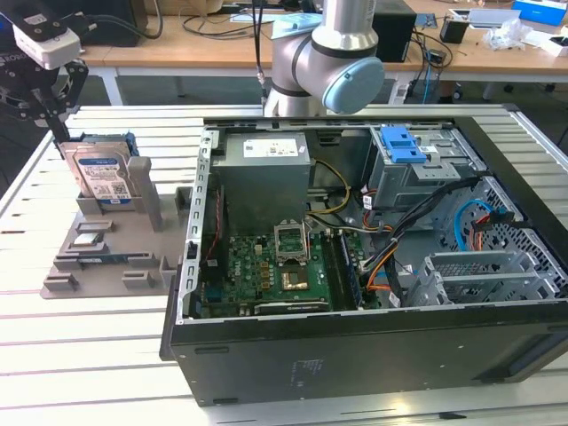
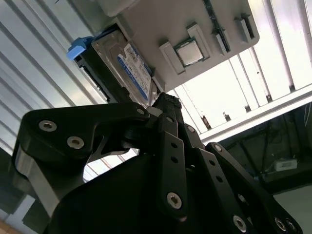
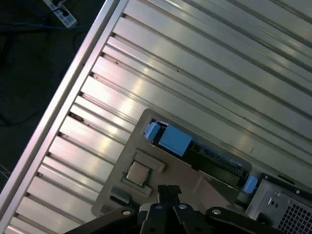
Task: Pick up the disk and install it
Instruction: 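Pick up the disk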
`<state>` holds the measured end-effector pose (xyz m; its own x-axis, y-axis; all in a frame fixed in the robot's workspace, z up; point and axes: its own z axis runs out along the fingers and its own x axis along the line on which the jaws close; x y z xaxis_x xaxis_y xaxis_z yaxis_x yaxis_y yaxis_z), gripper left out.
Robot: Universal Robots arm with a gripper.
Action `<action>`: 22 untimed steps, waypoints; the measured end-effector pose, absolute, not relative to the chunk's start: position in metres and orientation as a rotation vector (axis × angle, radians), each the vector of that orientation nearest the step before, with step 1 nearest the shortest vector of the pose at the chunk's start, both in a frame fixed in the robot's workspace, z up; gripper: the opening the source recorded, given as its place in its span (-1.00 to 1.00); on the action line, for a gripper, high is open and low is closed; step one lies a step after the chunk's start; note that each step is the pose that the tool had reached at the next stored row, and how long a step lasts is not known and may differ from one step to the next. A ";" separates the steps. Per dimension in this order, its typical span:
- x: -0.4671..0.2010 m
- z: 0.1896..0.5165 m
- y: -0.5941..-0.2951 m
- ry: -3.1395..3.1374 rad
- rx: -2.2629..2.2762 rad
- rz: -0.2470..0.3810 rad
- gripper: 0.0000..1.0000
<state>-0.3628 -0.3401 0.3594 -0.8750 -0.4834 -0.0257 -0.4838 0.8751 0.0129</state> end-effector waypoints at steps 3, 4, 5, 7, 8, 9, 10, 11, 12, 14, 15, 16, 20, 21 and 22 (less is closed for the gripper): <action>-0.363 0.359 -0.340 2.990 -0.892 0.031 -0.79; -0.363 0.359 -0.340 2.985 -0.909 0.031 -0.79; -0.363 0.359 -0.340 2.980 -0.926 0.031 -0.79; -0.363 0.359 -0.340 2.970 -0.958 0.032 -0.79; -0.363 0.359 -0.340 2.965 -0.974 0.032 -0.79; -0.363 0.359 -0.340 2.958 -0.995 0.032 -0.79; -0.363 0.359 -0.340 2.954 -1.009 0.032 -0.79; -0.363 0.359 -0.340 2.948 -1.024 0.032 -0.79; -0.363 0.359 -0.340 2.940 -1.050 0.033 -0.79; -0.363 0.359 -0.340 2.926 -1.087 0.033 -0.79; -0.363 0.359 -0.340 2.921 -1.101 0.033 -0.79; -0.363 0.359 -0.340 2.908 -1.135 0.033 -0.79; -0.363 0.359 -0.340 2.871 -1.229 0.034 -0.79; -0.363 0.359 -0.340 2.865 -1.243 0.035 -0.79; -0.363 0.359 -0.340 2.859 -1.257 0.035 -0.79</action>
<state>-0.3628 -0.3401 0.3594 -0.6757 -0.7368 -0.0257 -0.7372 0.6756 0.0130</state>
